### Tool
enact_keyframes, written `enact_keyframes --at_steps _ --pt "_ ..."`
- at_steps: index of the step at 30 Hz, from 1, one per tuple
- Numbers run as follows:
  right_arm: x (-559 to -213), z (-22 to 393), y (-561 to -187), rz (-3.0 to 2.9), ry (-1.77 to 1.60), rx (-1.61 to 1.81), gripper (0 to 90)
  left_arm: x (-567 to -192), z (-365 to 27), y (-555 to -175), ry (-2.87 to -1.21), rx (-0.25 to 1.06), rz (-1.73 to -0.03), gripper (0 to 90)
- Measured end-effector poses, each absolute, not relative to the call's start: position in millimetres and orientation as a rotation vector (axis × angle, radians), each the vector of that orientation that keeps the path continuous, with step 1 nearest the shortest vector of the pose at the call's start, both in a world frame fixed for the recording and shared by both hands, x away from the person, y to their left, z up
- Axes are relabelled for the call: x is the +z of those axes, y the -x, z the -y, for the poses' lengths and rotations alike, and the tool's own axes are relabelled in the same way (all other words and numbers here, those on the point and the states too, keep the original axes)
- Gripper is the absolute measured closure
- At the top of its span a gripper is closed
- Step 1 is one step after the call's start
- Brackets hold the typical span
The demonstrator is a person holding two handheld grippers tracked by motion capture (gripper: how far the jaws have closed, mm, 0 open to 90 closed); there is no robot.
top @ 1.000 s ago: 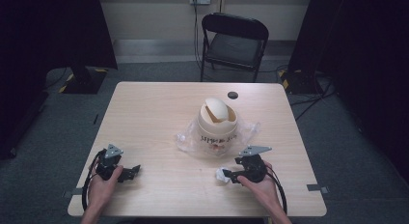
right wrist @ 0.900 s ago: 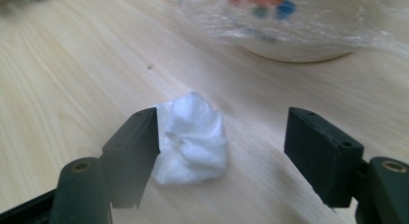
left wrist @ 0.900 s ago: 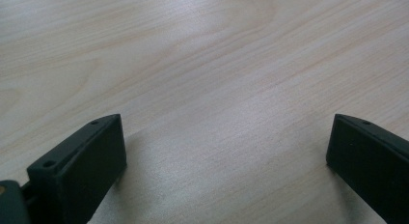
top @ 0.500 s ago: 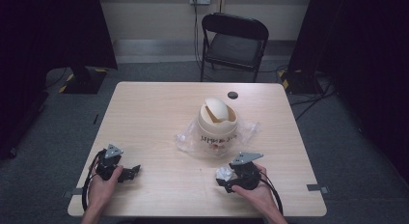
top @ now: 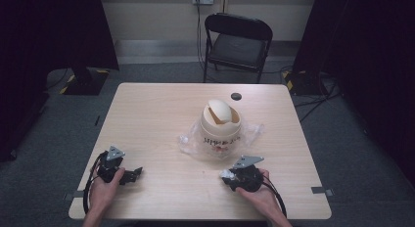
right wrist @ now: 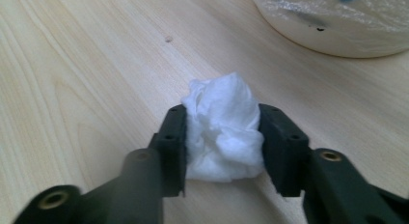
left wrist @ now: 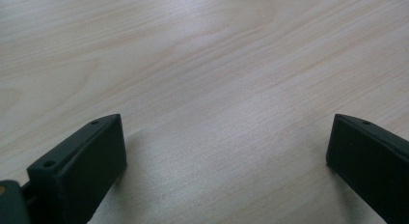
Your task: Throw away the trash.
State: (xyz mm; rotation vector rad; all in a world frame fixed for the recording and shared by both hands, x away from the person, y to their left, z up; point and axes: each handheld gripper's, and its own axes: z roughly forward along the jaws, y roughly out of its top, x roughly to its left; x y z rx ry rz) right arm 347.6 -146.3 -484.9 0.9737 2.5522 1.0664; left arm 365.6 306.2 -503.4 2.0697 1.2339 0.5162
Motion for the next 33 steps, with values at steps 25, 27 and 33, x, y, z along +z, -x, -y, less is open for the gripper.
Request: enact_keyframes --at_steps 25,27,33 --pt "-463.4 172.6 -360.4 -2.446 -1.109 1.195 71.6 -503.4 -306.2 -365.6 -2.07 0.516 -1.233 0.0" --pt "-462.2 173.3 -360.8 -2.44 -1.113 1.2 71.8 -503.2 -306.6 -365.6 -2.078 0.518 -1.229 0.0" --pt "-451.1 180.0 -365.5 -2.414 -1.142 1.209 73.6 -503.4 -306.2 -365.6 -2.069 0.516 -1.234 0.0"
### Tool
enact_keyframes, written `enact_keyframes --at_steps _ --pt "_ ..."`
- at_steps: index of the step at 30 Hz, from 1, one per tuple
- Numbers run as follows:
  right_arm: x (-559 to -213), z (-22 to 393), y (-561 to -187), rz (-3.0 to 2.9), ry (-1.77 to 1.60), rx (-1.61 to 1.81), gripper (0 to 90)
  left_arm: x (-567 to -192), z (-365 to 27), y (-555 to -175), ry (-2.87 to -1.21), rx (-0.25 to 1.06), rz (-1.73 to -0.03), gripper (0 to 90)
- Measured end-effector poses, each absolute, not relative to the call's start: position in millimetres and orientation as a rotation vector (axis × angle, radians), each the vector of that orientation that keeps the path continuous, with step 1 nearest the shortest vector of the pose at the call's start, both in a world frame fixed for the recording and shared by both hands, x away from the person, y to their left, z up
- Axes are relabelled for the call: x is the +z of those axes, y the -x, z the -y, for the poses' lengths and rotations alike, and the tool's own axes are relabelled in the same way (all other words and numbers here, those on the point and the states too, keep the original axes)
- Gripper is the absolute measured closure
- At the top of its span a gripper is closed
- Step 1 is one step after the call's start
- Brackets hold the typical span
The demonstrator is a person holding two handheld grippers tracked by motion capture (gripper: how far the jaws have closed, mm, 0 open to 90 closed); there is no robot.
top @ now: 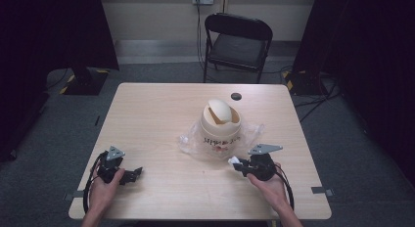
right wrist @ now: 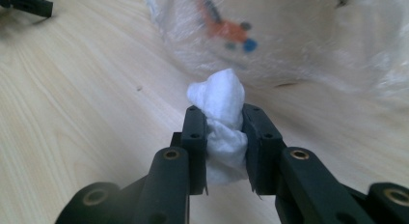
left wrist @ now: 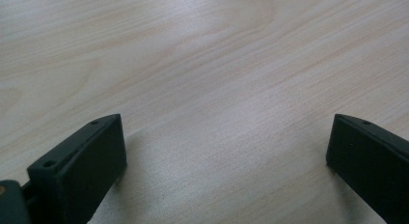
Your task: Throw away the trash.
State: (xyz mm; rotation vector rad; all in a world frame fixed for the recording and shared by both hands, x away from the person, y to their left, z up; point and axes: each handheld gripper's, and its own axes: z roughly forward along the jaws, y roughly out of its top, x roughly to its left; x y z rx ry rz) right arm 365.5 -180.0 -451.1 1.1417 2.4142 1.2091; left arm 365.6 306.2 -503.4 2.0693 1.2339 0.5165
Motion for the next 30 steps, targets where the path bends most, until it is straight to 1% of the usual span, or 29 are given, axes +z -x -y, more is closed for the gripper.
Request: enact_keyframes --at_steps 8,16,30 --pt "-438.7 190.4 -376.4 -2.383 -1.151 1.243 74.5 -503.4 -306.2 -365.8 -2.07 0.515 -1.233 0.0" --pt "-413.7 196.0 -382.3 -2.323 -1.141 1.293 74.9 -503.4 -306.2 -365.8 -2.07 0.516 -1.233 0.0" --pt "-371.4 198.9 -406.8 -2.228 -1.111 1.336 75.3 -503.4 -306.2 -365.7 -2.07 0.516 -1.233 0.0"
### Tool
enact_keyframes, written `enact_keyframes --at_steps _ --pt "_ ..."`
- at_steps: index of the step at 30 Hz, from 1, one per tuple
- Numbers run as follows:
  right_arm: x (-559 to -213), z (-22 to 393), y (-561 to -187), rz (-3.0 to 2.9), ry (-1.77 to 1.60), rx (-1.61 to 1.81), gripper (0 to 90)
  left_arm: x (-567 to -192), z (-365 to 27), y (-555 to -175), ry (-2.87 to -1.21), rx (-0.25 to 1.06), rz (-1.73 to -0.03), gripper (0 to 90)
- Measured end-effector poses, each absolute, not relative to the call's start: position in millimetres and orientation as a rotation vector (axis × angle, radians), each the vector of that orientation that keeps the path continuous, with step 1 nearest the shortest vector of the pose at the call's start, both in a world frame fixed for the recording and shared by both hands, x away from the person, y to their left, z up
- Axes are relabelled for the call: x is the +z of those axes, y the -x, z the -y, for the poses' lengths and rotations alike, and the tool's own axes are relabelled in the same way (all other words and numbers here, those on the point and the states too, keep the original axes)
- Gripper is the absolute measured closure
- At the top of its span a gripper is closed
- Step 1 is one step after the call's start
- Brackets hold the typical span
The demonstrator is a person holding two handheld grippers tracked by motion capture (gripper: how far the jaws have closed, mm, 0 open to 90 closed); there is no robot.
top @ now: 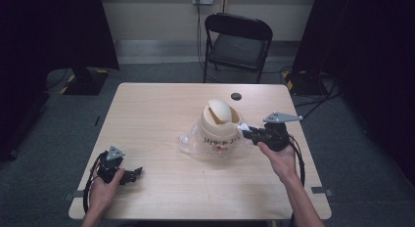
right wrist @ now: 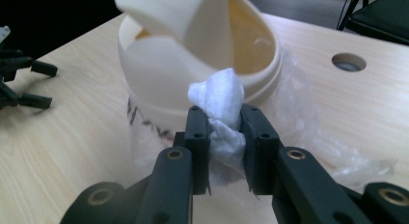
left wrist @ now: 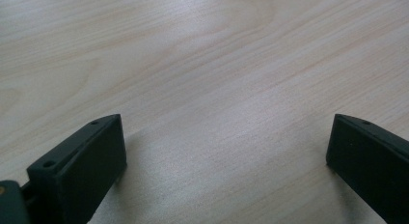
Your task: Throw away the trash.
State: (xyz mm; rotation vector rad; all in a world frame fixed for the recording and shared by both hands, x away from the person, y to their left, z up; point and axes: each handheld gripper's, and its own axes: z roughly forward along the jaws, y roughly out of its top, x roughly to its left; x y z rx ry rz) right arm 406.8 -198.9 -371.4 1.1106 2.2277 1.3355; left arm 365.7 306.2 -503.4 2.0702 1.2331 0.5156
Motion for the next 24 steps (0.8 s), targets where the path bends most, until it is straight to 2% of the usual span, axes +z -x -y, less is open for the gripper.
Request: enact_keyframes --at_steps 11,24 --pt "-353.4 190.4 -445.4 -2.203 -1.116 1.328 76.2 -503.5 -306.3 -365.6 -2.07 0.517 -1.232 0.0" --pt "-355.9 176.4 -470.9 -2.236 -1.148 1.322 76.8 -503.4 -306.2 -365.7 -2.069 0.516 -1.233 0.0"
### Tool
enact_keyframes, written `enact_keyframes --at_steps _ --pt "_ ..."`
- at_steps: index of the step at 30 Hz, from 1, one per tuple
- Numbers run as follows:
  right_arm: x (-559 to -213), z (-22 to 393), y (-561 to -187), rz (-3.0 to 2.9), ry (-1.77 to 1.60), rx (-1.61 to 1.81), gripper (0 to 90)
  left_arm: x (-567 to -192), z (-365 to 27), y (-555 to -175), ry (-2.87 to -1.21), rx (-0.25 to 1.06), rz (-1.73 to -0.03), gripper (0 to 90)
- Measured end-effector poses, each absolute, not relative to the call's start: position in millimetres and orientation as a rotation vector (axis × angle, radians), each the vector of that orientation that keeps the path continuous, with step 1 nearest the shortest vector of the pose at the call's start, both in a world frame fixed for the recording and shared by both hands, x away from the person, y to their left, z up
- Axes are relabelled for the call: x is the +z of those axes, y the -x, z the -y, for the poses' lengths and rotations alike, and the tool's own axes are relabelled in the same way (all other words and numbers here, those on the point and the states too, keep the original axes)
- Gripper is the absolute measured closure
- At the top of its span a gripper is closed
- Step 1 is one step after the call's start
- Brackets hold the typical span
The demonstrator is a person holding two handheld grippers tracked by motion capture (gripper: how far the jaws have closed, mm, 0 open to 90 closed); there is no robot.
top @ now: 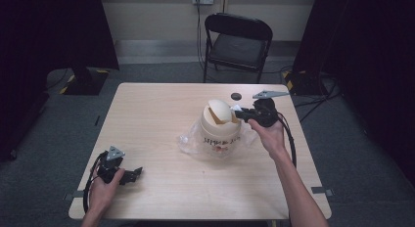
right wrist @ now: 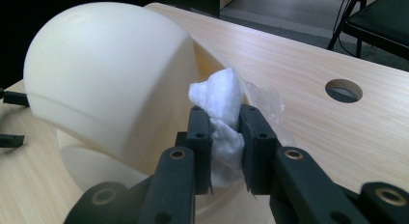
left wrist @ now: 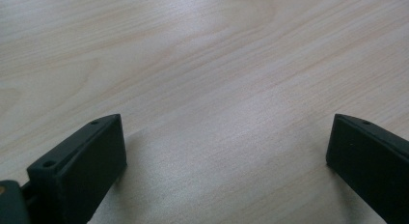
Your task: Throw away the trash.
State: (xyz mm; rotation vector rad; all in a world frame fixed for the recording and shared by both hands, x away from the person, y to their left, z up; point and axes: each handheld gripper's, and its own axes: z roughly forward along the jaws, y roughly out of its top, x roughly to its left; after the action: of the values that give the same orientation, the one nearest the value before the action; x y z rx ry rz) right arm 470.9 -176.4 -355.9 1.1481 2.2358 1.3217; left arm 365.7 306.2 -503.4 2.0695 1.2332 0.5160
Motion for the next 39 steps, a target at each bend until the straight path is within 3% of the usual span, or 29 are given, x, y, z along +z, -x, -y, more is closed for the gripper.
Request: enact_keyframes --at_steps 26,34,39 --pt "-370.6 147.6 -485.9 -2.396 -1.112 1.103 76.7 -503.4 -306.2 -365.7 -2.07 0.516 -1.233 0.0" --pt "-369.3 141.9 -493.0 -2.449 -1.125 1.054 74.4 -503.4 -306.3 -365.7 -2.07 0.516 -1.233 0.0" --pt "-366.5 142.0 -492.8 -2.451 -1.116 1.051 68.4 -503.4 -306.3 -365.7 -2.07 0.516 -1.233 0.0"
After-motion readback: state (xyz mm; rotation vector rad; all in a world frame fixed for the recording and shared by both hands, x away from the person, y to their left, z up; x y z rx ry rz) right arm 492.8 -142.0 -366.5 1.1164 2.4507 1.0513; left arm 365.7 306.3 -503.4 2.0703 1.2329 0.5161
